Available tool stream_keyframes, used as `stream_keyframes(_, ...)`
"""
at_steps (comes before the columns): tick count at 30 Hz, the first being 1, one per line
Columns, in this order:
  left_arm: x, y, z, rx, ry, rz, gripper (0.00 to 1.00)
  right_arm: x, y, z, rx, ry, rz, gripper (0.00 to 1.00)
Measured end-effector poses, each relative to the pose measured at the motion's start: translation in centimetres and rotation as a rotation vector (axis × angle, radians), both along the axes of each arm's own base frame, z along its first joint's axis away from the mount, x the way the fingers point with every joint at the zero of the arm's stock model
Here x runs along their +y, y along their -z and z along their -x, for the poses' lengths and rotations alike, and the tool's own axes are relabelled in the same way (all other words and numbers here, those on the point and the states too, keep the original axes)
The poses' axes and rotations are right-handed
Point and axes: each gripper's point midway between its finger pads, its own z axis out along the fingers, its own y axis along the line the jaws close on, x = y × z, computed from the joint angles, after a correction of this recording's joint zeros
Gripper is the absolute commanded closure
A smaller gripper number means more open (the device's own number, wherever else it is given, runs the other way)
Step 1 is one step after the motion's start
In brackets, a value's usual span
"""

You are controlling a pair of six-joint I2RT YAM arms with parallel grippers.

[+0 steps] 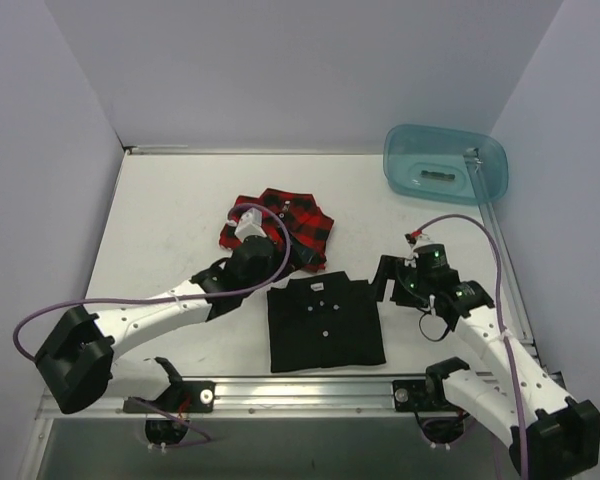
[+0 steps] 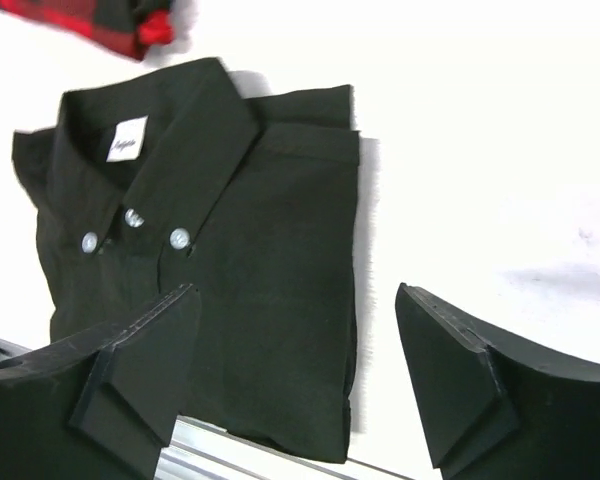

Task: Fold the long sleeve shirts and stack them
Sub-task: Neatly place the folded shirt to the corner

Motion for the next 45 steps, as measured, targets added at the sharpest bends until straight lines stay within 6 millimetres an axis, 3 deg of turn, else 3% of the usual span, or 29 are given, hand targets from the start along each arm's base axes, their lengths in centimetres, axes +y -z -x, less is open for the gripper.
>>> stream_keyframes(4, 1.9, 1.0, 3.7, 0.073, 0.116, -0.126, 0.03, -0.3, 0.5, -0.5, 0.06, 0.022, -0.007, 0.19)
stream_keyframes(12, 7.8, 11.3, 16.5, 0.426, 0.382, -0.333, 0.04, 0.5, 1.5, -1.6, 0.144, 0.008, 0.003, 0.23)
stream_keyframes(15, 9.1, 12.9, 18.3, 0.495, 0.407, -0.374, 0.24, 0.6, 1.9, -1.8, 0.162, 0.006, 0.006, 0.23)
stream_keyframes(21, 8.6, 14.0, 18.1, 0.529, 0.416, -0.379, 0.46, 0.7, 2.2, -1.9, 0.168, 0.005, 0.006, 0.23)
stream_keyframes(22, 8.2, 14.0, 17.8, 0.53, 0.421, -0.374, 0.58, 0.7, 2.1, -1.9, 0.168, 0.005, 0.006, 0.24)
stream_keyframes(25, 7.5, 14.4, 17.1, 0.538, 0.43, -0.369, 0.71, 0.7, 2.1, -2.0, 0.163, 0.004, 0.004, 0.24)
stream_keyframes(32, 9.7, 14.6, 13.2, 0.523, 0.336, -0.362, 0.73, 0.8, 2.0, -2.7, 0.137, 0.008, 0.002, 0.24)
stream_keyframes(35, 11.0, 14.3, 11.6, 0.5, 0.303, -0.385, 0.56, 0.7, 2.6, -3.0, 0.15, 0.016, 0.009, 0.24)
stream_keyframes(36, 11.3, 14.1, 11.2, 0.491, 0.302, -0.397, 0.4, 0.6, 2.8, -3.0, 0.159, 0.019, 0.015, 0.24)
stream_keyframes(40, 11.4, 13.0, 11.3, 0.465, 0.339, -0.403, 0.12, 0.6, 3.4, -3.0, 0.18, 0.02, 0.021, 0.23)
stream_keyframes(45, 11.4, 11.8, 13.7, 0.456, 0.395, -0.327, 0.1, 0.6, 3.7, -2.9, 0.178, 0.022, 0.018, 0.23)
